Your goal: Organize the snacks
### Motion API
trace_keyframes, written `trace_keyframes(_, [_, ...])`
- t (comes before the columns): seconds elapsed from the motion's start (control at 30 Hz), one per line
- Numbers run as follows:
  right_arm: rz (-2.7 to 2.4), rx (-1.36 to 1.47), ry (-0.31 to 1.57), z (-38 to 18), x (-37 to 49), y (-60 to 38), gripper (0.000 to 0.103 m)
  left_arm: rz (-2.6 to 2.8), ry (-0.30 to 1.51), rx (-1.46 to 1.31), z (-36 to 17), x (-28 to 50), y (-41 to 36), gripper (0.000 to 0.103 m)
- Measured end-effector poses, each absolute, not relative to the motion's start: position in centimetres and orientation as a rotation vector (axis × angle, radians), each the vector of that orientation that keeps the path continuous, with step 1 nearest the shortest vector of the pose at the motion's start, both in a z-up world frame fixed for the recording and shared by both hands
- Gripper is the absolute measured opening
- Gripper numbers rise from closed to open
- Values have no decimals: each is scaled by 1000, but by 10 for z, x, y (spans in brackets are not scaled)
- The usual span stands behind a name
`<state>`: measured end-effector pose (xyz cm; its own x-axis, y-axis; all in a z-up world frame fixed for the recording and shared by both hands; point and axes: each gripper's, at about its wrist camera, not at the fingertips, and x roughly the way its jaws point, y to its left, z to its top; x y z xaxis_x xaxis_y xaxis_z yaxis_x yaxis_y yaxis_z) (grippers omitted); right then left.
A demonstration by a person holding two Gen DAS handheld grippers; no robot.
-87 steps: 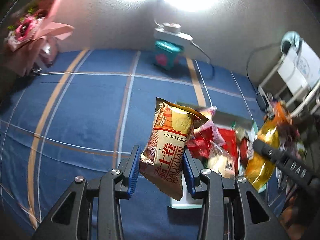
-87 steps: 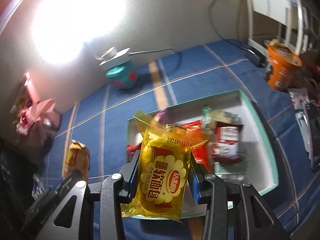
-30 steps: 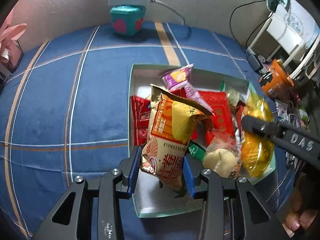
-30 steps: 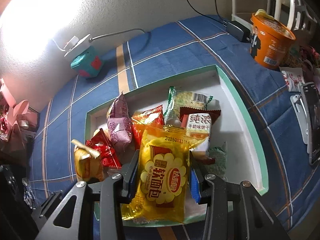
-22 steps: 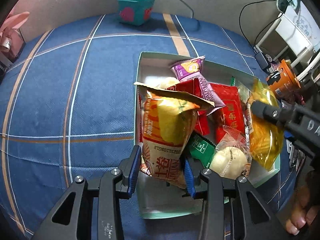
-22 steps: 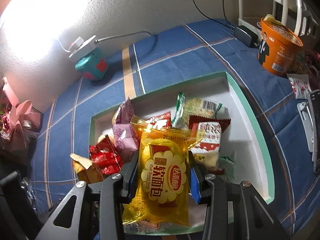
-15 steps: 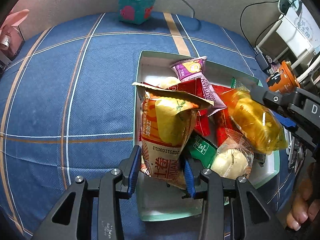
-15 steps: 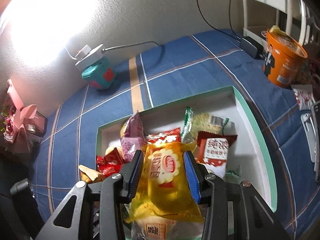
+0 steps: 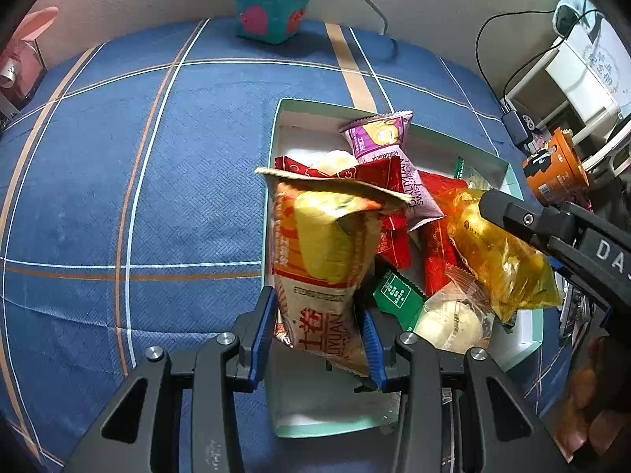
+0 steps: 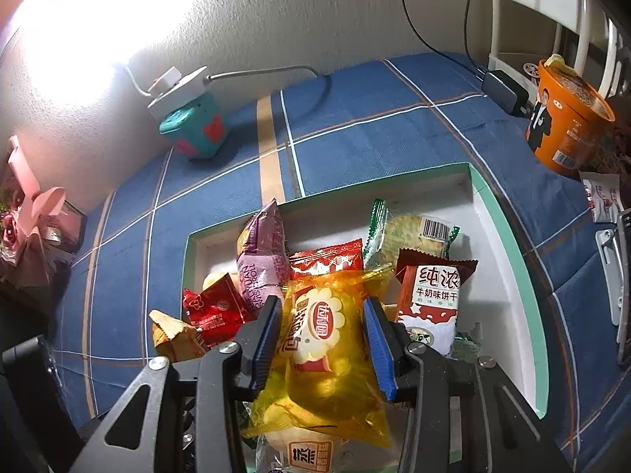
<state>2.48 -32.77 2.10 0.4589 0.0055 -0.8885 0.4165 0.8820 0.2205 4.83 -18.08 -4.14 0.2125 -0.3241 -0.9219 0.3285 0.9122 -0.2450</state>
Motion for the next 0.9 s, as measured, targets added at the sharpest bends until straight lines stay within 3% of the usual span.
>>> trace_keyframes(0.07, [-262, 452, 1080, 21, 24, -328, 67, -456, 1281, -8, -39, 49, -180, 45])
trace_keyframes(0.13, [-259, 457, 1086, 20, 23, -328, 67, -464, 1278, -22, -34, 49, -179, 51])
trace_keyframes(0.2, [-260, 468, 1092, 20, 22, -329, 73, -444, 1255, 1, -26, 49, -175, 64])
trace_keyframes(0.37, [-266, 462, 1098, 21, 19, -329, 81, -424, 1236, -20, -13, 51, -166, 68])
trace_keyframes(0.5, [-274, 447, 1098, 22, 19, -329, 96, -388, 1228, -62, -5, 55, -151, 70])
trace_keyframes(0.8, [-279, 393, 1091, 25, 17, -322, 101, -175, 1162, -57, 3, 66, -118, 98])
trace_keyframes(0.9, [-280, 375, 1088, 27, 17, -318, 101, -101, 1143, -16, 0, 71, -114, 101])
